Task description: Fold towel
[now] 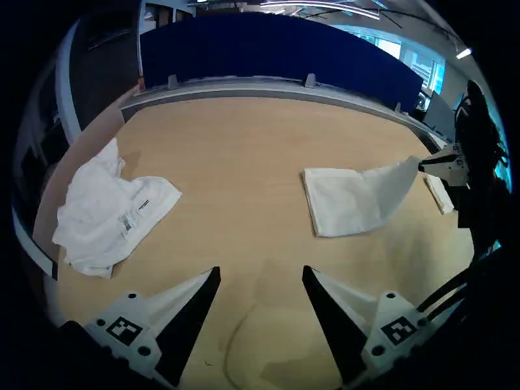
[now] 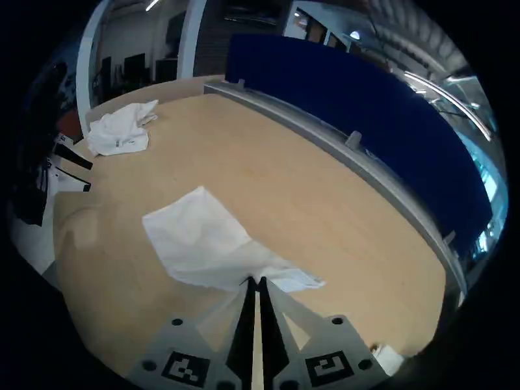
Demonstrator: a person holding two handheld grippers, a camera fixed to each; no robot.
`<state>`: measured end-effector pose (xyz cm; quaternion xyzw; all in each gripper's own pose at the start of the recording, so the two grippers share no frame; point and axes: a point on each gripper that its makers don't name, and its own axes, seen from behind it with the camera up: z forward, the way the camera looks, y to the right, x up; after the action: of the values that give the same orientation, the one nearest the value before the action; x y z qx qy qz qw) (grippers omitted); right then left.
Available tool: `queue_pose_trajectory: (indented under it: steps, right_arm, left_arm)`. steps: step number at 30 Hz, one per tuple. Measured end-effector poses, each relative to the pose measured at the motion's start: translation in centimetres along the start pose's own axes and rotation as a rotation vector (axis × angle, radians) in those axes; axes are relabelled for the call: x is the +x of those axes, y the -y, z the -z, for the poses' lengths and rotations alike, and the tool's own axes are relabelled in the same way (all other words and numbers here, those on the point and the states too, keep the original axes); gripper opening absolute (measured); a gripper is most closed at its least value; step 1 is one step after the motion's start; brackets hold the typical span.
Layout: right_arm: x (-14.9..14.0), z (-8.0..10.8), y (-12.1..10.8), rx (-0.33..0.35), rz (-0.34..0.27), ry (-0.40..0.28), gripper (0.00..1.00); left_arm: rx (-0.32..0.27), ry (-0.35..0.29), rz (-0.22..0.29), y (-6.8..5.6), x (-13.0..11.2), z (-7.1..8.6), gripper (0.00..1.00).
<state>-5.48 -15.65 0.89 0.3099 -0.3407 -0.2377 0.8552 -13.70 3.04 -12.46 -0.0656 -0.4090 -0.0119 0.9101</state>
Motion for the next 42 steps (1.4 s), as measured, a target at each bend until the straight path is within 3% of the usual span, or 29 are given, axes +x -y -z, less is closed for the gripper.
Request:
queue_pose_trajectory:
  steps: [10,18,32,42]
  right_arm:
    - [1.5,-1.0,1.0,0.023,0.042,0.000,0.04]
    - [4.0,-2.6,3.1,0.073,0.113,-0.006,0.04]
    - [6.6,-7.4,10.0,0.212,0.242,0.019,0.04]
    - [4.0,-11.1,15.5,0.320,0.264,0.090,0.04]
  left_arm:
    - [0.012,-0.008,0.016,0.7,-0.2,0.9,0.93]
    - [0.037,-0.028,0.045,1.9,-0.1,2.2,0.93]
    - [0.096,-0.042,0.126,4.3,-2.0,4.2,0.93]
    - [0.127,-0.039,0.173,5.3,-3.5,5.1,0.94]
